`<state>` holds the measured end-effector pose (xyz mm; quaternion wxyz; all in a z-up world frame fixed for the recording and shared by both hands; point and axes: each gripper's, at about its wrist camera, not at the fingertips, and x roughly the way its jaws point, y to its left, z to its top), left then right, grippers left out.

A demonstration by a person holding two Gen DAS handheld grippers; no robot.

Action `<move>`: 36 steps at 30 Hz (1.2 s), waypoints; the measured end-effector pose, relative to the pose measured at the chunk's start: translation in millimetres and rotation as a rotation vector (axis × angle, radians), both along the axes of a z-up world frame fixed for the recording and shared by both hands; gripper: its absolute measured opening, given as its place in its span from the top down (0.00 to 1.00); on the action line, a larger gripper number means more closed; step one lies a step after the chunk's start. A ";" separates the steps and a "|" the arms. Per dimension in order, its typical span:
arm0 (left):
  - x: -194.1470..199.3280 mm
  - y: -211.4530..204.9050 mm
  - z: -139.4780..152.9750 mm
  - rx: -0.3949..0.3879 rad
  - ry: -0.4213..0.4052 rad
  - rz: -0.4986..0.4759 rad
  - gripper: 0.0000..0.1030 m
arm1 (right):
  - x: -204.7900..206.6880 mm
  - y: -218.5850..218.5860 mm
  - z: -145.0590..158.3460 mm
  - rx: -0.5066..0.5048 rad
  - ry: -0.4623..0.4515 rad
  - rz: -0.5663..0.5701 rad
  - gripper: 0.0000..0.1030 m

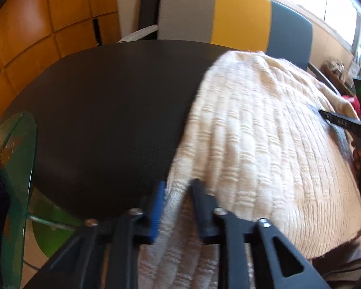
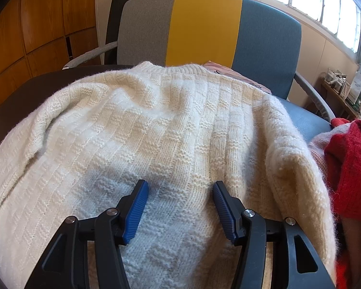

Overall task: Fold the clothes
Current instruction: 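Grasp a sweater sleeve with the left gripper and pull it outward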

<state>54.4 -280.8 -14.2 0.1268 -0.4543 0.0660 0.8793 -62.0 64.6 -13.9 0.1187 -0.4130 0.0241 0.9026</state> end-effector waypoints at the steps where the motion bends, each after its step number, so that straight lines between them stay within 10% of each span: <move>1: 1.8 3.6 1.0 -0.018 0.007 -0.008 0.87 | -0.1 -0.4 0.0 0.000 0.000 -0.001 0.45; 13: -18.5 -10.5 51.2 -0.143 0.073 -0.082 0.92 | -1.8 -6.8 0.2 -0.006 0.000 -0.009 0.44; 26: -205.4 -28.8 51.2 -0.530 0.047 0.061 0.86 | -2.6 -17.9 -0.2 -0.012 0.003 -0.015 0.44; 33: -187.9 -87.5 75.6 -0.056 0.016 0.421 0.82 | -2.4 -16.2 -0.3 -0.031 0.007 -0.015 0.43; 36: -154.5 -97.7 77.1 -0.042 0.009 0.442 0.82 | -2.7 -15.1 -0.1 -0.034 0.007 -0.014 0.43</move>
